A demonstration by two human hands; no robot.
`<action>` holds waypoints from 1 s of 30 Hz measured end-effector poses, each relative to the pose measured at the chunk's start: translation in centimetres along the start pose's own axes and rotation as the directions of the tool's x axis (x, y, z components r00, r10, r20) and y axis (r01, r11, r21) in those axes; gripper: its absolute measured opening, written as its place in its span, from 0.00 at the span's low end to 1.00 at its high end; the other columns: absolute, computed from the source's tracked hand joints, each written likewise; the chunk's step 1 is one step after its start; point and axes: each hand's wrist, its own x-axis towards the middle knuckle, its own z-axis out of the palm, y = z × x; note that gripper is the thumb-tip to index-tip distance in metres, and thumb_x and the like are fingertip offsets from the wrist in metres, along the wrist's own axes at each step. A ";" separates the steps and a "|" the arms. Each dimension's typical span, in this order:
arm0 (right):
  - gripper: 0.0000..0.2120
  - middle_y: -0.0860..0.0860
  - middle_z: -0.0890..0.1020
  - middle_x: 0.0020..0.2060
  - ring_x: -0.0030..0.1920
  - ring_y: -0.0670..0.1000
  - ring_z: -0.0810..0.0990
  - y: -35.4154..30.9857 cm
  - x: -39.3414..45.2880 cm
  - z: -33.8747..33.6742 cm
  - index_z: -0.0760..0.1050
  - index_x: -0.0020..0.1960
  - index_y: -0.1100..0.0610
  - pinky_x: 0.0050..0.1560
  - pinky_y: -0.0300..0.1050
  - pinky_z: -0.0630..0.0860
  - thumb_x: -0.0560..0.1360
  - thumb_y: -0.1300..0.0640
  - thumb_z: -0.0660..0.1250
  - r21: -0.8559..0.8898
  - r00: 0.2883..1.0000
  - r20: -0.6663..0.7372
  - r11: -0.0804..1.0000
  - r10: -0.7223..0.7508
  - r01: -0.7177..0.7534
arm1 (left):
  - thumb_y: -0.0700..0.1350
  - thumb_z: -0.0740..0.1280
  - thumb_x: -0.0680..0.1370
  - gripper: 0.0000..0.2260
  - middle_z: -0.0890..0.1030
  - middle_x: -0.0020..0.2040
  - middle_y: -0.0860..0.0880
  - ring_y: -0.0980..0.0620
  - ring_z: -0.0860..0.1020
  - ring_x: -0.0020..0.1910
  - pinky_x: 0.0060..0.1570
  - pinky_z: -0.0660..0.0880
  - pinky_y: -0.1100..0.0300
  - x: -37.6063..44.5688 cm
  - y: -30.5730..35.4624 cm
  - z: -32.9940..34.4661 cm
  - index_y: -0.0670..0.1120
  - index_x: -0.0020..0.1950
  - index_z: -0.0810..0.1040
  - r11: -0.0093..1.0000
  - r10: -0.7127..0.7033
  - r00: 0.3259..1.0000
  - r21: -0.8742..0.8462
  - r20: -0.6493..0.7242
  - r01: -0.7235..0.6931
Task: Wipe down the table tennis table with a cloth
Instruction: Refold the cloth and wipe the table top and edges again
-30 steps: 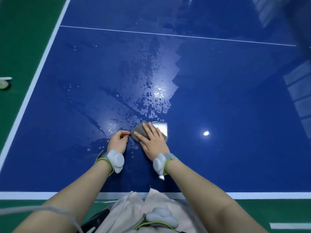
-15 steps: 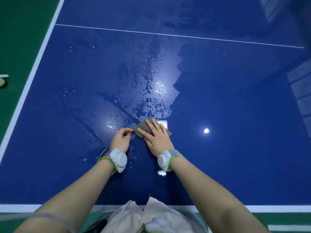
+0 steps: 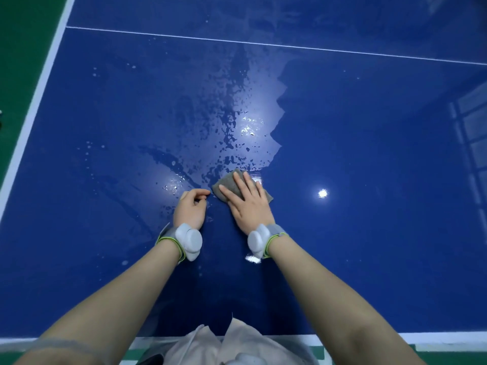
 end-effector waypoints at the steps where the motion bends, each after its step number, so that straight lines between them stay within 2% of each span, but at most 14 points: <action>1: 0.22 0.56 0.70 0.70 0.70 0.60 0.67 1.1 0.2 -0.1 0.74 0.66 0.47 0.68 0.58 0.61 0.76 0.51 0.51 -0.020 0.999 0.009 0.999 -0.042 0.043 | 0.36 0.59 0.78 0.11 0.72 0.51 0.50 0.53 0.72 0.45 0.49 0.66 0.65 0.3 0.2 0.1 0.44 0.55 0.79 1.000 -0.003 1.000 -0.006 -0.001 0.003; 3: 0.21 0.56 0.68 0.71 0.71 0.61 0.66 3.1 0.9 -0.7 0.74 0.67 0.47 0.69 0.58 0.60 0.77 0.52 0.52 -0.023 0.997 -0.078 0.999 0.022 -0.024 | 0.36 0.59 0.78 0.11 0.71 0.51 0.51 0.53 0.72 0.44 0.47 0.65 0.66 0.6 0.5 0.2 0.44 0.55 0.78 1.000 -0.012 1.000 -0.004 -0.008 0.012; 4: 0.20 0.56 0.66 0.72 0.73 0.60 0.63 3.9 1.3 -1.1 0.72 0.68 0.47 0.70 0.58 0.58 0.78 0.52 0.53 -0.006 0.984 -0.132 0.993 0.118 -0.120 | 0.36 0.59 0.78 0.11 0.71 0.51 0.51 0.54 0.72 0.43 0.45 0.65 0.67 0.7 0.6 0.3 0.45 0.55 0.78 1.000 -0.015 1.000 0.002 -0.012 0.015; 7: 0.20 0.51 0.51 0.77 0.77 0.54 0.47 5.2 2.7 -1.9 0.61 0.74 0.43 0.74 0.52 0.43 0.82 0.53 0.52 0.079 0.895 -0.119 0.902 0.431 -0.424 | 0.38 0.58 0.78 0.11 0.72 0.51 0.52 0.57 0.71 0.39 0.34 0.64 0.70 1.1 0.7 0.5 0.46 0.54 0.78 1.000 -0.018 0.999 0.021 -0.043 0.019; 10: 0.22 0.51 0.47 0.77 0.77 0.54 0.42 3.8 4.0 -1.8 0.57 0.75 0.42 0.73 0.52 0.39 0.83 0.53 0.52 0.142 0.807 -0.165 0.823 0.567 -0.550 | 0.37 0.58 0.78 0.11 0.73 0.53 0.50 0.53 0.73 0.47 0.40 0.66 0.67 1.8 1.0 0.9 0.47 0.53 0.78 0.999 -0.026 0.994 0.039 -0.102 0.030; 12: 0.22 0.53 0.51 0.77 0.77 0.57 0.46 1.9 4.3 -1.0 0.60 0.74 0.43 0.73 0.54 0.42 0.82 0.53 0.53 0.135 0.849 -0.157 0.863 0.504 -0.487 | 0.36 0.58 0.77 0.13 0.74 0.54 0.49 0.49 0.73 0.54 0.51 0.68 0.61 2.2 1.4 1.2 0.47 0.52 0.79 0.999 -0.019 0.988 0.040 -0.155 0.025; 14: 0.21 0.57 0.63 0.74 0.74 0.61 0.59 0.9 4.3 -0.6 0.70 0.70 0.46 0.72 0.56 0.50 0.78 0.53 0.53 0.080 0.938 -0.147 0.949 0.315 -0.306 | 0.35 0.58 0.76 0.13 0.74 0.55 0.48 0.48 0.71 0.57 0.59 0.67 0.57 3.0 2.0 1.6 0.47 0.52 0.80 0.998 0.002 0.981 0.058 -0.194 0.009; 16: 0.21 0.57 0.71 0.69 0.69 0.62 0.68 2.1 4.2 -0.7 0.75 0.65 0.47 0.68 0.54 0.54 0.76 0.53 0.53 0.020 0.982 -0.138 0.991 0.131 -0.130 | 0.35 0.58 0.75 0.14 0.73 0.55 0.47 0.48 0.69 0.58 0.62 0.64 0.59 3.7 2.5 1.9 0.48 0.53 0.80 0.994 0.039 0.975 0.105 -0.217 -0.017; 18: 0.20 0.57 0.71 0.69 0.69 0.61 0.69 4.5 4.6 -1.1 0.75 0.65 0.47 0.69 0.54 0.57 0.77 0.52 0.53 -0.036 0.988 -0.151 0.999 0.032 -0.038 | 0.36 0.59 0.75 0.15 0.72 0.55 0.47 0.48 0.68 0.58 0.63 0.59 0.61 4.3 2.9 2.1 0.49 0.55 0.80 0.986 0.081 0.968 0.159 -0.237 -0.043; 21: 0.19 0.54 0.61 0.75 0.75 0.57 0.56 7.0 5.7 -2.4 0.68 0.71 0.45 0.72 0.55 0.50 0.81 0.53 0.54 0.013 0.955 -0.166 0.969 0.247 -0.248 | 0.36 0.59 0.75 0.16 0.70 0.54 0.47 0.49 0.66 0.56 0.61 0.54 0.64 5.1 3.3 2.2 0.51 0.56 0.80 0.970 0.130 0.957 0.232 -0.258 -0.069; 23: 0.20 0.52 0.53 0.77 0.77 0.54 0.48 7.6 6.8 -2.9 0.62 0.74 0.43 0.73 0.52 0.43 0.82 0.53 0.52 0.079 0.876 -0.183 0.894 0.447 -0.440 | 0.37 0.60 0.76 0.16 0.69 0.55 0.48 0.50 0.65 0.56 0.61 0.52 0.64 5.7 3.4 2.3 0.51 0.56 0.79 0.960 0.158 0.951 0.266 -0.265 -0.086; 25: 0.21 0.51 0.49 0.77 0.77 0.54 0.44 6.7 7.9 -2.8 0.58 0.75 0.42 0.73 0.52 0.40 0.83 0.52 0.51 0.109 0.825 -0.186 0.845 0.534 -0.523 | 0.37 0.60 0.76 0.16 0.69 0.57 0.48 0.50 0.65 0.57 0.62 0.52 0.63 6.3 3.6 2.3 0.52 0.57 0.79 0.951 0.182 0.947 0.290 -0.264 -0.102; 27: 0.21 0.54 0.52 0.77 0.77 0.56 0.47 5.0 8.7 -2.2 0.59 0.74 0.42 0.73 0.55 0.44 0.82 0.52 0.52 0.075 0.864 -0.190 0.884 0.467 -0.461 | 0.38 0.59 0.76 0.16 0.69 0.60 0.48 0.49 0.65 0.60 0.63 0.52 0.61 6.8 3.7 2.6 0.52 0.57 0.79 0.940 0.211 0.941 0.318 -0.266 -0.121; 30: 0.21 0.56 0.69 0.70 0.71 0.61 0.66 3.8 8.8 -1.6 0.73 0.67 0.46 0.70 0.58 0.58 0.77 0.52 0.53 -0.004 0.969 -0.170 0.984 0.177 -0.180 | 0.38 0.59 0.76 0.16 0.69 0.63 0.48 0.47 0.65 0.62 0.63 0.52 0.58 7.6 3.9 3.1 0.52 0.58 0.79 0.919 0.260 0.926 0.365 -0.274 -0.150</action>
